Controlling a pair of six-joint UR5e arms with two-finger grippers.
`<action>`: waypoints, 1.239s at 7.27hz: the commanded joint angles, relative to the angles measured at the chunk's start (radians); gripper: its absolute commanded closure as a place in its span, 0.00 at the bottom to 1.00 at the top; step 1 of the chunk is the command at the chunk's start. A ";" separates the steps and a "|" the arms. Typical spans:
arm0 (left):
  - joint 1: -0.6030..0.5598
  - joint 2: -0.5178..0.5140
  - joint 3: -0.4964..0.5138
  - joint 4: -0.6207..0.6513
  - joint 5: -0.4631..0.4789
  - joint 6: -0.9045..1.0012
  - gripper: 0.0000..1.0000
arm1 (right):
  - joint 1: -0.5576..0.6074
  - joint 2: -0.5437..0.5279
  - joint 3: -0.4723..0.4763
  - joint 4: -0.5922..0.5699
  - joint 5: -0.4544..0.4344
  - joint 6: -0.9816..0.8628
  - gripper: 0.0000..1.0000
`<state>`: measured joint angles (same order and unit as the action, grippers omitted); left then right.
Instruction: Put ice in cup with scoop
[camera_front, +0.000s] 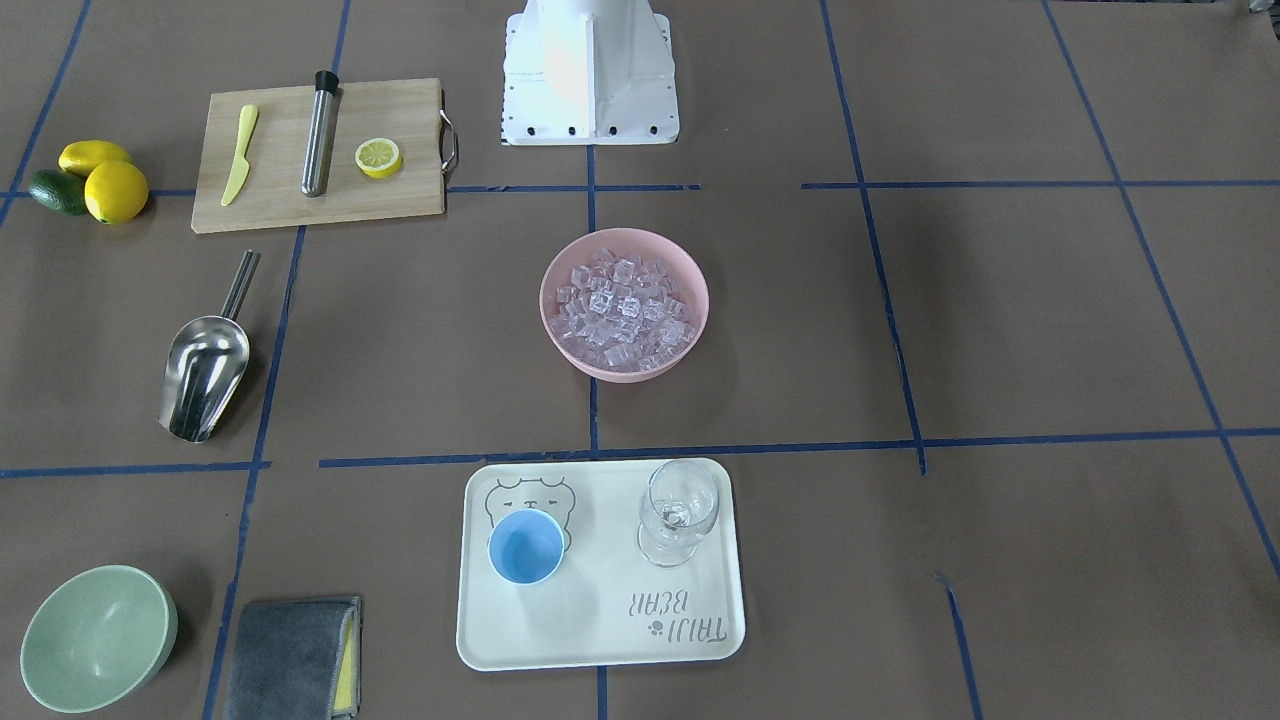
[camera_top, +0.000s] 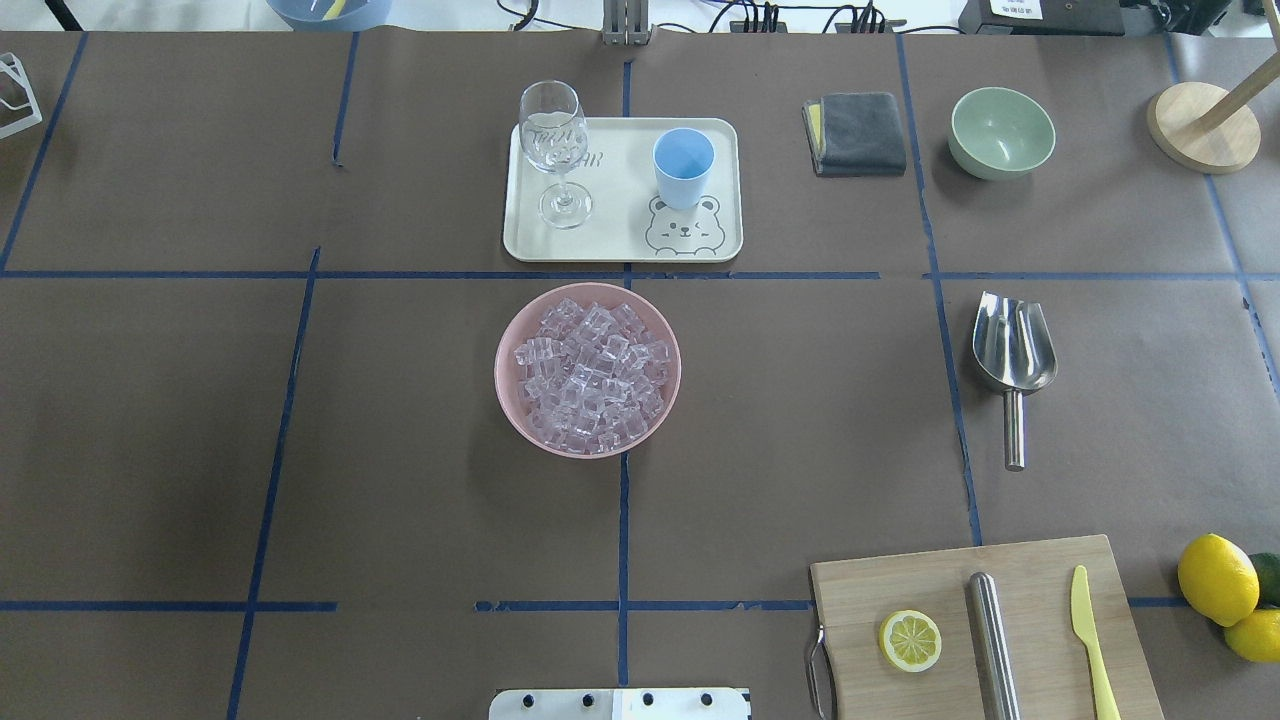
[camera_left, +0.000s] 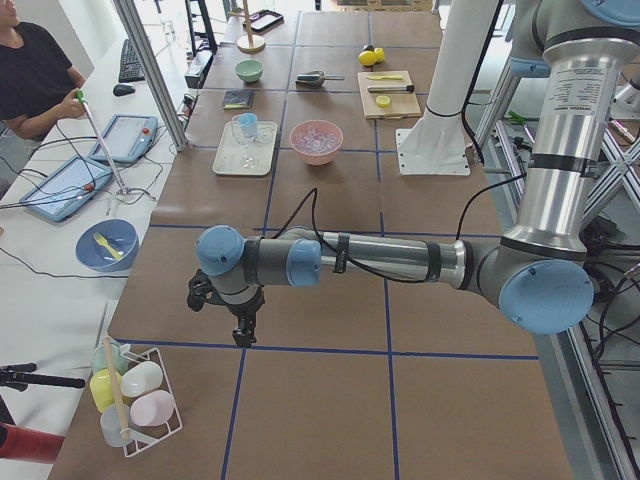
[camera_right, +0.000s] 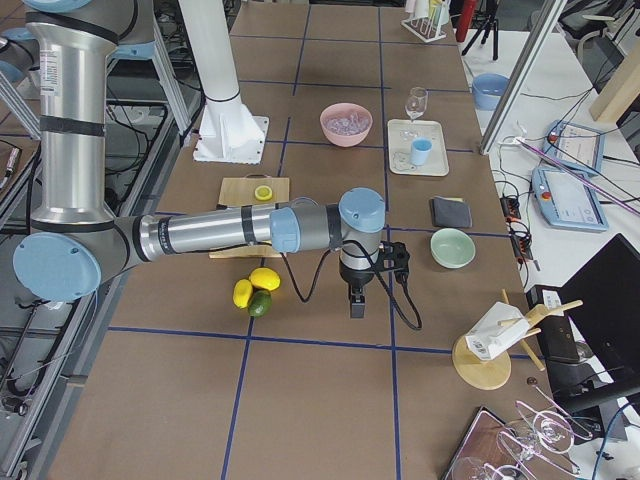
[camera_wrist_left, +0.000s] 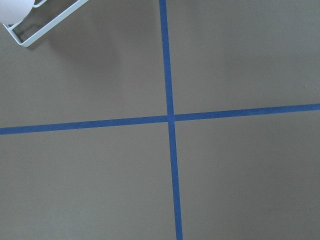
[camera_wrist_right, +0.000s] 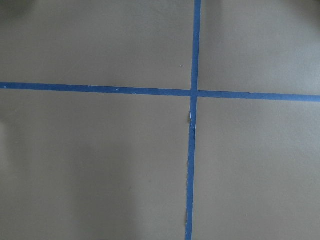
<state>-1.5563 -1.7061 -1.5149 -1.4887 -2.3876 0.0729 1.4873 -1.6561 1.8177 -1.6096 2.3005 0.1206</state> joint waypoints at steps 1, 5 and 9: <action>-0.010 0.005 -0.016 -0.021 0.001 0.014 0.00 | 0.001 -0.002 0.002 0.000 0.014 0.004 0.00; -0.010 0.013 -0.040 -0.025 0.001 0.018 0.00 | 0.017 -0.008 0.009 0.000 0.075 -0.004 0.00; 0.007 0.008 -0.094 -0.027 -0.002 0.019 0.00 | 0.017 -0.007 0.017 0.002 0.069 0.007 0.00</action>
<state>-1.5625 -1.6952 -1.5848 -1.5144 -2.3879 0.0908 1.5044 -1.6642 1.8253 -1.6077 2.3680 0.1231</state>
